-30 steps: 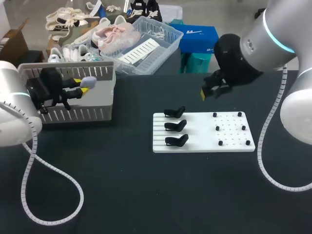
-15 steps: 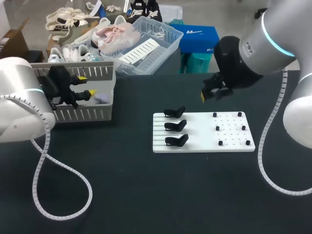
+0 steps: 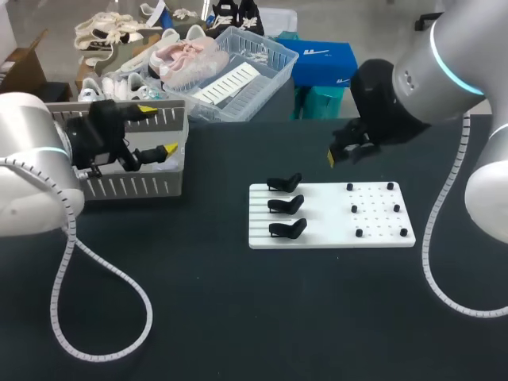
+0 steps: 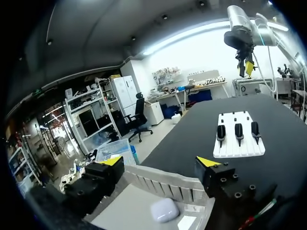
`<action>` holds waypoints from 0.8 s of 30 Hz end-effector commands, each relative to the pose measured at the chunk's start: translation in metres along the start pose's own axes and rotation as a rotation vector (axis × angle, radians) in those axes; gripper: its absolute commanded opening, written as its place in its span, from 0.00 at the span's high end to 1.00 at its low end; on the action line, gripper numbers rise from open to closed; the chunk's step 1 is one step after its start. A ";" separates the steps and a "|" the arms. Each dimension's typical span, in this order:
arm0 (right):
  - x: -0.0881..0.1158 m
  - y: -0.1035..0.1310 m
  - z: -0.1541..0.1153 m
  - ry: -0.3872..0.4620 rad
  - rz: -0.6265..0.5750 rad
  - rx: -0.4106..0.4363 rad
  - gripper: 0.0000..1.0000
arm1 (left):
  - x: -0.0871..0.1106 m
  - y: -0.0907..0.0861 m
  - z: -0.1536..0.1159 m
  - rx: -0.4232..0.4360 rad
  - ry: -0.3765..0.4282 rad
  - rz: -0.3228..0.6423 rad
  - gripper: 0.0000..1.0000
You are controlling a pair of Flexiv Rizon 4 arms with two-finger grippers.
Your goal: Pick up each earbud case from the left stands, insert the matching earbuds, close the lid, and place the case in the box.
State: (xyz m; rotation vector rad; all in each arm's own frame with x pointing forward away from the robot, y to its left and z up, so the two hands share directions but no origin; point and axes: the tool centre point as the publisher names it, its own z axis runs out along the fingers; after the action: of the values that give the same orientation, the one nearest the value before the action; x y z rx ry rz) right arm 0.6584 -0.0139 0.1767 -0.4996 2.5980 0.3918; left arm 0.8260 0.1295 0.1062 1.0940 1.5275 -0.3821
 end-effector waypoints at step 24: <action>0.008 -0.006 -0.013 -0.056 -0.001 -0.081 0.00 | -0.036 -0.056 0.024 0.018 -0.090 -0.065 0.00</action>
State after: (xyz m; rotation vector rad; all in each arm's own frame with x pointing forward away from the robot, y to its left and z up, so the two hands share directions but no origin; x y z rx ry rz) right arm 0.6515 -0.0251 0.1829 -0.5148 2.5400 0.5089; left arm 0.7953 0.0684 0.1149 1.0725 1.4802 -0.5300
